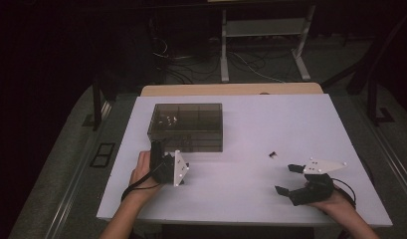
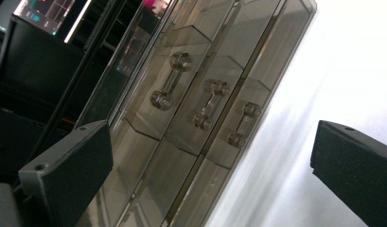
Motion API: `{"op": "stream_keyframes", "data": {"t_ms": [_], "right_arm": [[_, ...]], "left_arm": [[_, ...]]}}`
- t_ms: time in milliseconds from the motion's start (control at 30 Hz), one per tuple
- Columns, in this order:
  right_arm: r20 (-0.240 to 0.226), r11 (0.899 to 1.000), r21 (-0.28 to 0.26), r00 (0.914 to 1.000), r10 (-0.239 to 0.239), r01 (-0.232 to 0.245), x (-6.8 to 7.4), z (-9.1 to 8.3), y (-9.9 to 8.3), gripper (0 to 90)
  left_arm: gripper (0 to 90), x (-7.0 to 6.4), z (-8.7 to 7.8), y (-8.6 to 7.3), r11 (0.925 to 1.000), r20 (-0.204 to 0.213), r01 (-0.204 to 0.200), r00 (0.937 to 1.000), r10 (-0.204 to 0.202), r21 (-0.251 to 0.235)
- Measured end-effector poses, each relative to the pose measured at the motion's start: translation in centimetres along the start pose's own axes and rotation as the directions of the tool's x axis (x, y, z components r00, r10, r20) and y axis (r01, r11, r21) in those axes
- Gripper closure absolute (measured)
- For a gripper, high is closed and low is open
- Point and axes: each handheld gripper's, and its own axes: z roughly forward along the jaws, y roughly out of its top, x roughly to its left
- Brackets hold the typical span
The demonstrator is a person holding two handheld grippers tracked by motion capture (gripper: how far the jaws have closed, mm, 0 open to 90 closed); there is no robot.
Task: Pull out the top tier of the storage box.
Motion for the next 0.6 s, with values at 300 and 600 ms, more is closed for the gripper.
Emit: {"op": "stream_keyframes", "data": {"t_ms": [300, 600], "right_arm": [[0.000, 1.000, 0.001, 1.0000, 0.000, 0.000, 0.01, 0.01, 0.00, 8.2], [-0.001, 1.000, 0.002, 1.0000, -0.001, 0.001, 0.03, 0.02, 0.00, 8.2]], "left_arm": [[0.0, -0.33, 0.09, 0.05, 0.9968, -0.036, -0.075, 0.9965, 0.076, 0.026], [0.0, -0.60, 0.22, 0.17, 0.9884, -0.057, -0.143, 0.9876, 0.146, 0.050]]}}
